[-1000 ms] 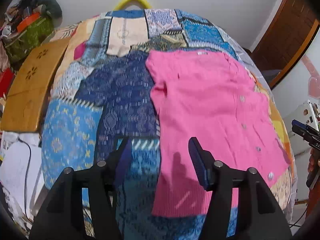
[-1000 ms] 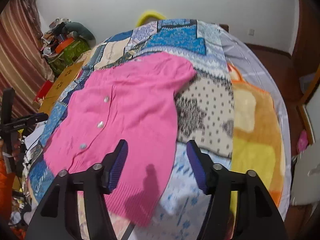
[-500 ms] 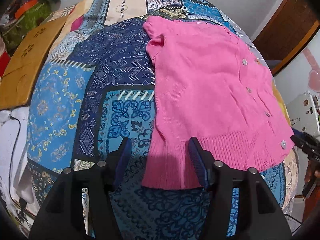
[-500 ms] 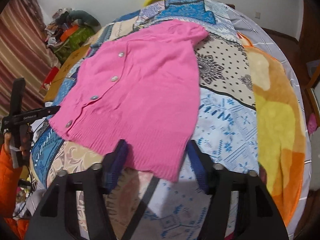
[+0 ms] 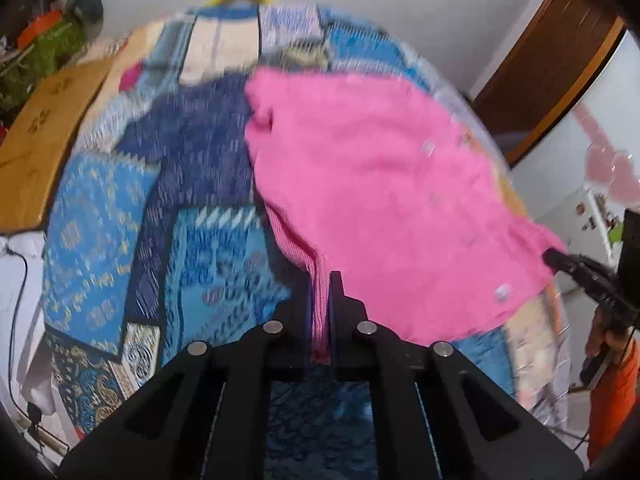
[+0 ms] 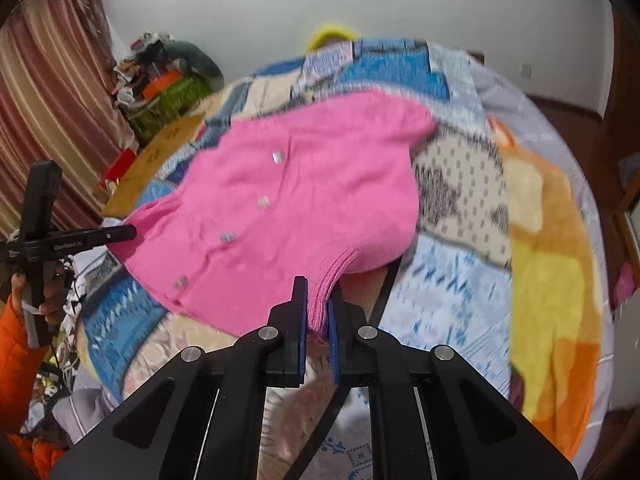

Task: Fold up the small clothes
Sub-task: 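Grasp the cardigan's ribbed hem with the right tool, then lift the hem with the right tool and fold it over the body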

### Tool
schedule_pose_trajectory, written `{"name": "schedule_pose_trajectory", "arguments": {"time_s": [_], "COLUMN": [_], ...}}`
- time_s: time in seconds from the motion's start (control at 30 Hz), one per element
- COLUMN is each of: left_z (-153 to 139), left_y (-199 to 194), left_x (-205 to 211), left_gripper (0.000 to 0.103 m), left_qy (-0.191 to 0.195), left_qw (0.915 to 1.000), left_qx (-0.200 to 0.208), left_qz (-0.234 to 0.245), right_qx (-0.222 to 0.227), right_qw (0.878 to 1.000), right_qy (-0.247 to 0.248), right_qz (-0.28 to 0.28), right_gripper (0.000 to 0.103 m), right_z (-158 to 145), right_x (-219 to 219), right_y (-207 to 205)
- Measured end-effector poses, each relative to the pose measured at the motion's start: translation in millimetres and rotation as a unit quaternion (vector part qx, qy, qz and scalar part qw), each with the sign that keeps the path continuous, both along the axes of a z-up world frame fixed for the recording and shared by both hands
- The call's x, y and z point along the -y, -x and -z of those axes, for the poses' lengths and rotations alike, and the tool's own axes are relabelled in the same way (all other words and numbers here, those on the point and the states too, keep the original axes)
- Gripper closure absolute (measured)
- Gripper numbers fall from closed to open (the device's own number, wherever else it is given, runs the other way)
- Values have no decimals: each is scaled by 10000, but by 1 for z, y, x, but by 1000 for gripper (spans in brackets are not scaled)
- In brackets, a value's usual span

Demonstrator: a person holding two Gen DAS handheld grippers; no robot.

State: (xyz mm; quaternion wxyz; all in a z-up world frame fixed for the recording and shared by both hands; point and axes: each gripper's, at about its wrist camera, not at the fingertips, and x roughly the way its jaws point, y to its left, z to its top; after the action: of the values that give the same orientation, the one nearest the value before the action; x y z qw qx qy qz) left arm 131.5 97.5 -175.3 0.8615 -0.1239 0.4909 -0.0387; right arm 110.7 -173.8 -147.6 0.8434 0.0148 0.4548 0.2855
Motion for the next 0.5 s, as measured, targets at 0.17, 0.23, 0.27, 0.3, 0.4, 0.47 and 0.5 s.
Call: {"name": "schedule_pose_trajectory", "arguments": {"time_s": [0.17, 0.23, 0.27, 0.3, 0.4, 0.47, 0.5], "left_z": [-55, -78, -88, -97, -127, -148, -157], "left_y": [-1, -1, -3, -4, -9, -12, -14], "left_x": [1, 2, 2, 1, -1, -3, -4], "left_gripper": [97, 97, 97, 97, 97, 97, 97], "left_qy": [36, -5, -49, -95, -160, -208, -241], "left_qw": [9978, 9958, 9949, 9938, 9893, 9852, 9830], "left_qx": [647, 904, 1002, 1101, 1434, 1679, 1794], "left_qz": [-114, -126, -135, -141, -205, -277, -316], "right_qx": [534, 766, 891, 1023, 1348, 1574, 1666], "right_qw": [9985, 9970, 9960, 9947, 9908, 9874, 9859], "right_qy": [-90, -97, -92, -91, -103, -143, -154], "right_qz": [2, -8, -11, -12, 23, 72, 92], "right_gripper": [96, 96, 96, 96, 96, 96, 96], "right_z": [-37, -53, -61, -70, -93, -109, -116], "right_x": [-1, -2, -3, -3, -3, -3, -3], "right_y": [0, -2, -4, -7, -13, -19, -21]}}
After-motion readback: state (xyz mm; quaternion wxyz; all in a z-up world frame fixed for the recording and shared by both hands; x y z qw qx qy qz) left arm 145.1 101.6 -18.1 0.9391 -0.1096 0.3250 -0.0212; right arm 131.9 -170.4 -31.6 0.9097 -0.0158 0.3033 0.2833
